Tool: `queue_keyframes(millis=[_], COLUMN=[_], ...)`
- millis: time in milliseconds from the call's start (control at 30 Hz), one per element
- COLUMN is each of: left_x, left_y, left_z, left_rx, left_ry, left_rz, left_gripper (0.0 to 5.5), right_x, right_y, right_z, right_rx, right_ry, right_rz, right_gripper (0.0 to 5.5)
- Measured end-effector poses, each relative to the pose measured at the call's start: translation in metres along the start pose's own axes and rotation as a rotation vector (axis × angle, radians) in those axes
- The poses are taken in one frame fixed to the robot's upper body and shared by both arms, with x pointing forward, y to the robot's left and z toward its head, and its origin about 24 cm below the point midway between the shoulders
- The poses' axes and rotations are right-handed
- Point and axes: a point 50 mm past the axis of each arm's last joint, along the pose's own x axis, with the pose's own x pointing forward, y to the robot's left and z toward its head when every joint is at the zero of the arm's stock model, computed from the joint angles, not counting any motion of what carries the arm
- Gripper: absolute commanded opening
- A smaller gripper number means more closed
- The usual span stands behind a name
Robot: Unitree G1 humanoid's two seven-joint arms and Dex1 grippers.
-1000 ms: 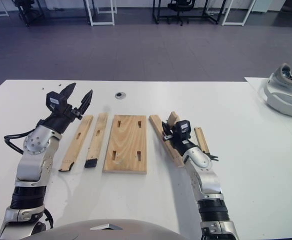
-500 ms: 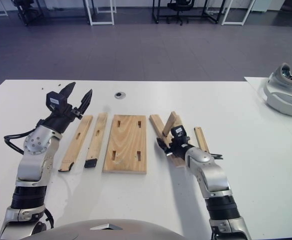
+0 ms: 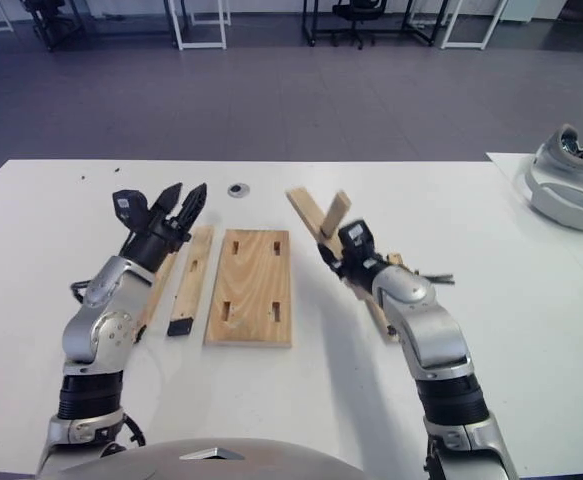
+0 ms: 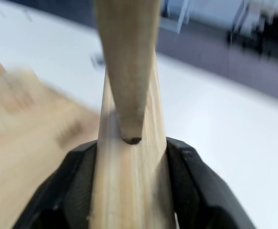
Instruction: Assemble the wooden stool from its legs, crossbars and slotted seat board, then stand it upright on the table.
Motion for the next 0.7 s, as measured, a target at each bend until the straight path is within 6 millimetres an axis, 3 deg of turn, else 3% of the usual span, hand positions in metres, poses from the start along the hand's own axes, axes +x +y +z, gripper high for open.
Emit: queue_keyframes(millis=[33, 100, 267, 700], left_x=[0.003, 0.008, 0.017, 0.012], left_y=[-0.007, -0.018, -0.028, -0.042], left_z=[0.000, 0.000, 0.016, 0.015], left_rx=[-0.108, -0.305, -0.536, -0.536], left_ry=[0.006, 0.022, -0.005, 0.056], left_rz=[-0.034, -0.089, -0.150, -0.222], left_gripper=[3.44, 3.76, 4.00, 1.82], right_x=[0.001, 0.001, -0.002, -0.004], right_y=[0.007, 0.024, 0.042, 0.048], right_z=[0.016, 0.030, 0.044, 0.048], right_rx=[-0.049, -0.115, -0.189, -0.211], right_ry=[-0.077, -0.178, -0.315, -0.354], right_rz=[0.046, 0.153, 0.284, 0.354], right_gripper=[2.07, 2.07, 2.07, 2.07])
